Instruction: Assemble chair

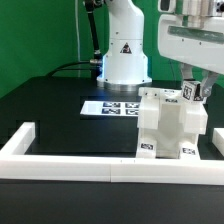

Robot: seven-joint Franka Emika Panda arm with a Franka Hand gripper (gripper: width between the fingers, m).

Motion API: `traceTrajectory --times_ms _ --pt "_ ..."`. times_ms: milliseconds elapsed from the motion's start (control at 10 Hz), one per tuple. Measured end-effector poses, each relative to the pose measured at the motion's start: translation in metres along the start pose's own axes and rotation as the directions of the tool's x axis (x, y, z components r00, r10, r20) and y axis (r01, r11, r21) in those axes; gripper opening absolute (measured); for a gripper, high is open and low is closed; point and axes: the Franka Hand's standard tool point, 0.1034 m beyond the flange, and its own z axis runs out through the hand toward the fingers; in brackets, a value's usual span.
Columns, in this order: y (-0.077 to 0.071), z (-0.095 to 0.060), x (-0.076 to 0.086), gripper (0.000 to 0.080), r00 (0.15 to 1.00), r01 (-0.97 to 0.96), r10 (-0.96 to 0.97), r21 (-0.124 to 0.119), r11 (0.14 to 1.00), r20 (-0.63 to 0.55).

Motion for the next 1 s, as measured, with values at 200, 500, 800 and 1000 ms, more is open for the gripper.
traceTrajectory --times_ms 200,500,800,1000 --pt "-0.0002 0.0004 -0.0010 0.0339 0.997 -0.071 0.071 0.000 0.997 0.001" --pt "0.0008 0.0017 -0.0012 0.0609 1.000 0.016 -0.016 -0.005 1.000 0.002" --pt "-0.0003 0.0014 -0.0020 0.0648 0.972 0.236 -0.236 -0.002 0.972 -0.002" --pt "-0.0001 0.0016 -0.0015 0.0649 0.923 0.386 -0.386 -0.003 0.923 -0.002"
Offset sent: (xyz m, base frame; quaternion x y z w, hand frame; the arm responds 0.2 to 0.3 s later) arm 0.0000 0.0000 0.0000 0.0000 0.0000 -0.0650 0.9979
